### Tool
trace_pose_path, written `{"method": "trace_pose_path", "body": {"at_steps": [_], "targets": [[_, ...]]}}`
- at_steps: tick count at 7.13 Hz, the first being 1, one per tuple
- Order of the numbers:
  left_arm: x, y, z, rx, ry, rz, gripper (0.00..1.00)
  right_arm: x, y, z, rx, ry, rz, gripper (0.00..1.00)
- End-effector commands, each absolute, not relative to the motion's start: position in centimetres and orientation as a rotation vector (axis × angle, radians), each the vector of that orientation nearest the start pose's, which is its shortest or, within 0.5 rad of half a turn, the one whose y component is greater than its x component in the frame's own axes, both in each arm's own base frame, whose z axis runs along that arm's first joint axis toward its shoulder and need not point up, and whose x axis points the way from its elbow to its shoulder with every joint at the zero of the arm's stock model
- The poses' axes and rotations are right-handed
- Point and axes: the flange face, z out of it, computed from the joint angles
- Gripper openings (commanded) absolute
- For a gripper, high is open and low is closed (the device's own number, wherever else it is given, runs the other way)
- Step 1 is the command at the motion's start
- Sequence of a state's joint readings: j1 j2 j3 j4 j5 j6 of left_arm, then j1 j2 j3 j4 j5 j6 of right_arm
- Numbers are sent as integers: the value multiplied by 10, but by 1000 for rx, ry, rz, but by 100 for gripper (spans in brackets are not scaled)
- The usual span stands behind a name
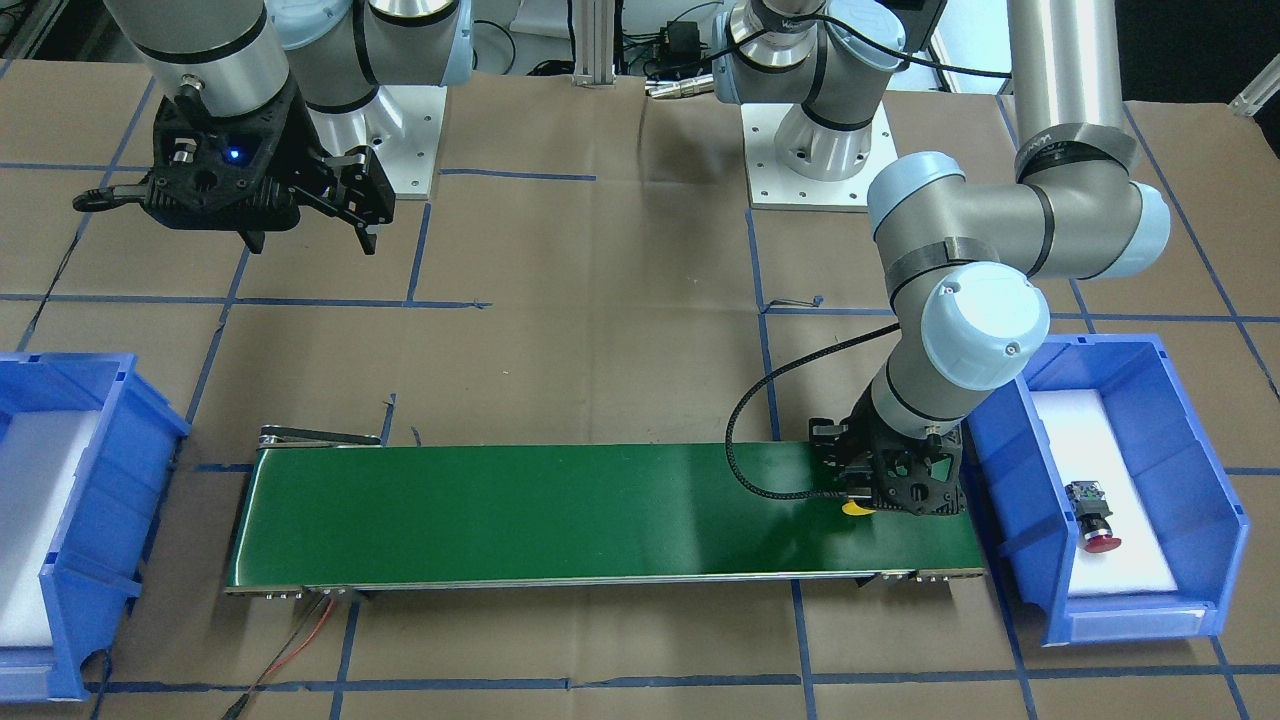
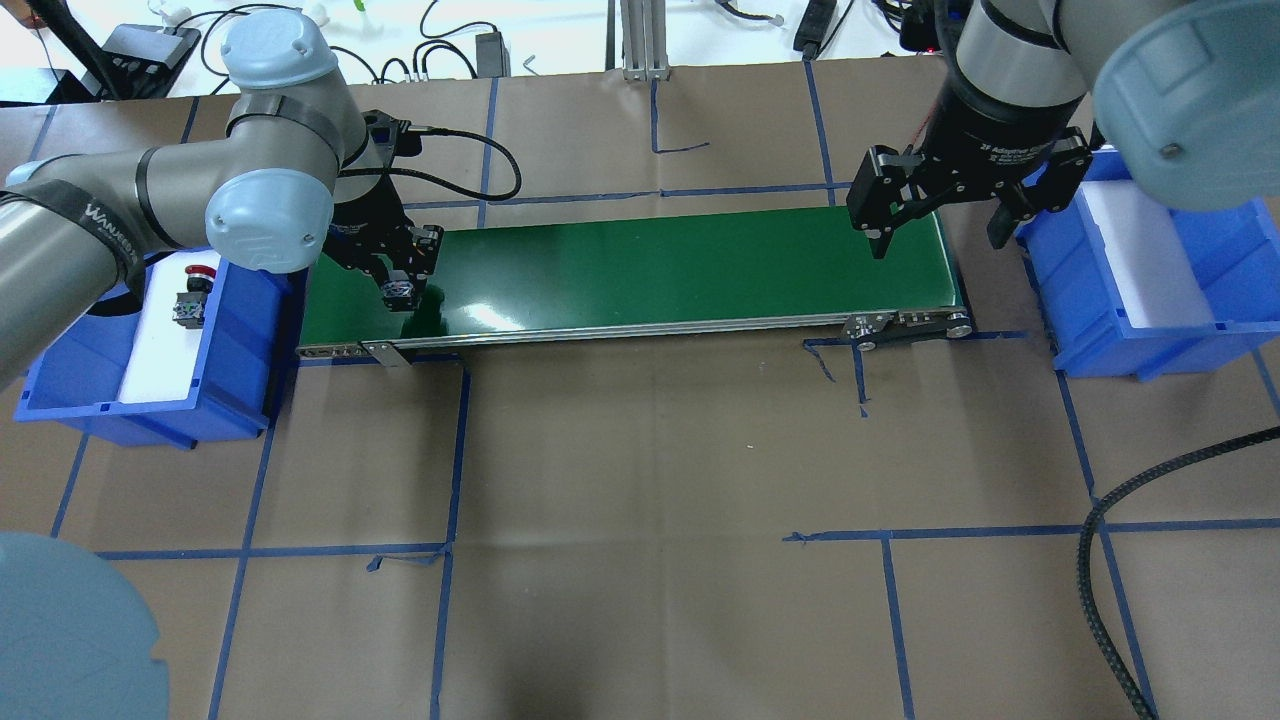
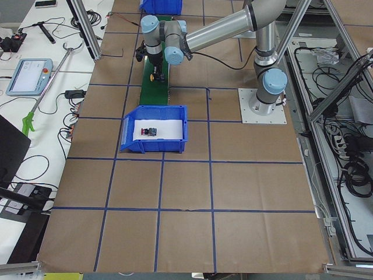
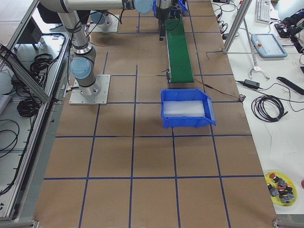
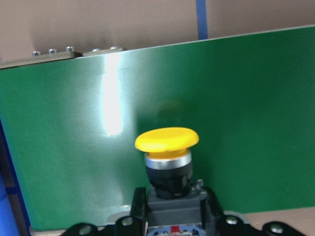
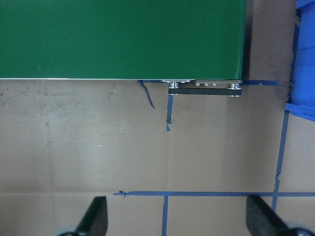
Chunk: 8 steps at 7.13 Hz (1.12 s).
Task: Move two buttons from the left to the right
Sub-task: 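Lower the yellow button onto the belt and open the left gripper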
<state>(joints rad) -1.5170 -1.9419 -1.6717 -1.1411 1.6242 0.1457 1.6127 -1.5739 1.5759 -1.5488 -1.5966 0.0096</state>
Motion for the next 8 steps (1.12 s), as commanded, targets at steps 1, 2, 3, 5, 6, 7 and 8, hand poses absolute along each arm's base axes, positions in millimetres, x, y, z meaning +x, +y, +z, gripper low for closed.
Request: {"method": "trace_pose_path", "body": {"at_steps": [1,2,3,5,6,7,8], "targets": [[-95,-607,269,116,3092,71,2,152,-482,483,-52,3166,43,100],[-95,-606,268,113,3092,73,38,152,-482,482,-52,3166,45,100],[-96,-607,268,104,3098,68,92,152,-482,483,-54,3168,43,100],[-94,-613,283,55,3098,36,100,151,-482,483,-52,3166,43,100],[-93,-611,302,52,3094,-13,100,152,-482,483,-54,3166,43,100],[-92,-603,324,46,3090,-34,100,152,-482,483,-52,3166,43,100],[-92,-592,349,46,3090,-34,100,152,-482,484,-54,3168,40,100]]}}
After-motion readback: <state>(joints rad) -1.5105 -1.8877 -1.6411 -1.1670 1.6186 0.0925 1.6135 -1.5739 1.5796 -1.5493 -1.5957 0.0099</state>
